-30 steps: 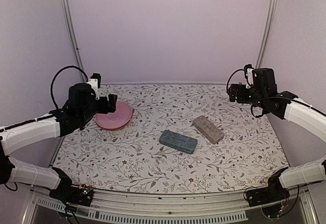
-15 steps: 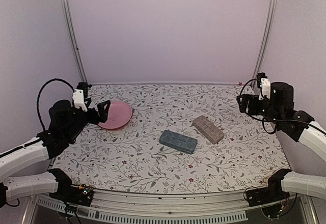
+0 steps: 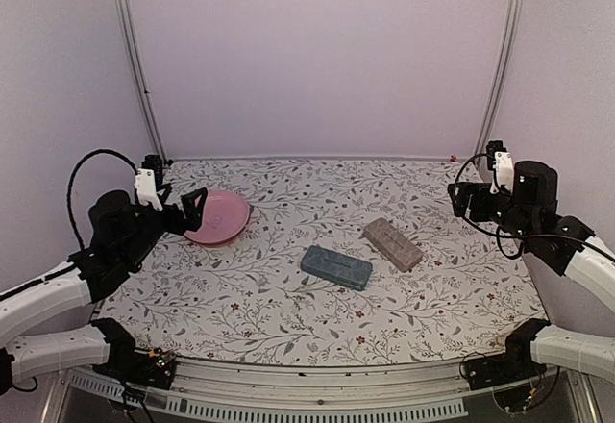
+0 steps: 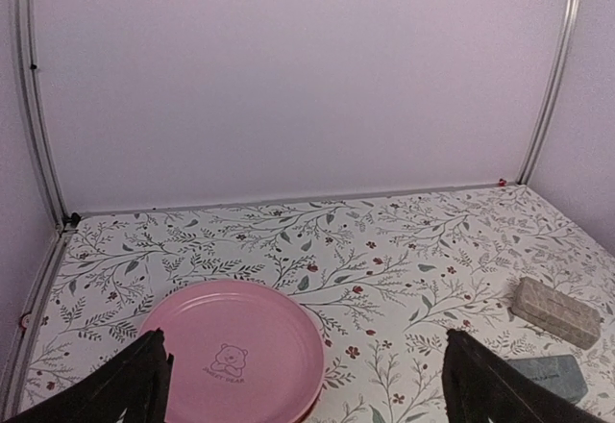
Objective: Organize the sunglasses
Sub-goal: Reset both arms
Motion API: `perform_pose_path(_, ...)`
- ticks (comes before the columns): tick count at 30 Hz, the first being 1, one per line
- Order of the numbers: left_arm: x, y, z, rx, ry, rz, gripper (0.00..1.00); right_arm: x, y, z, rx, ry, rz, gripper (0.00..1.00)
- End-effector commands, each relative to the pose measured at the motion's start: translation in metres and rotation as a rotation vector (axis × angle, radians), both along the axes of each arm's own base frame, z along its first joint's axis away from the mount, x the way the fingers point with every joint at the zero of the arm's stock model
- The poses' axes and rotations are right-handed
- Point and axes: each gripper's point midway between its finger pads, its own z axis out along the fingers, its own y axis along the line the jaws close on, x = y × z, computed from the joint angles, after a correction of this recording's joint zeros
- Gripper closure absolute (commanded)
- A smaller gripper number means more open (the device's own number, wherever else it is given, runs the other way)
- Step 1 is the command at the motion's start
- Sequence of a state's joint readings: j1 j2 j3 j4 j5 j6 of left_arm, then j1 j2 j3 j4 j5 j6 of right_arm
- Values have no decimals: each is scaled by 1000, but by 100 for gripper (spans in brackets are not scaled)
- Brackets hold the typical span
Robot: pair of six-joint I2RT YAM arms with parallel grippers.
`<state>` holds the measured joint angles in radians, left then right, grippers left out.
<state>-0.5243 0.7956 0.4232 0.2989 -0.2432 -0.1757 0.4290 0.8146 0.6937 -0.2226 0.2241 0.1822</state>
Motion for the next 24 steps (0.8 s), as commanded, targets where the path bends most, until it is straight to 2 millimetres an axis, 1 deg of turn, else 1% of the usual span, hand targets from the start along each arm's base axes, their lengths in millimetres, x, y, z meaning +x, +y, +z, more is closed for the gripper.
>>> perform_pose_path(1,-2,3,5,-7,-32,2,1,0,2,8,6,-34,12,1)
perform_pose_path(7,0,1,2,-5,-23,-3,1,2,5,8,2,-32,24,1)
perform_pose_path(16,0,2,3,-4,-25,-1,1,1,4,7,5,-33,25,1)
perform_pose_path(24,0,1,1,-2,-16,-2,1,-1,4,8,8,-35,26,1)
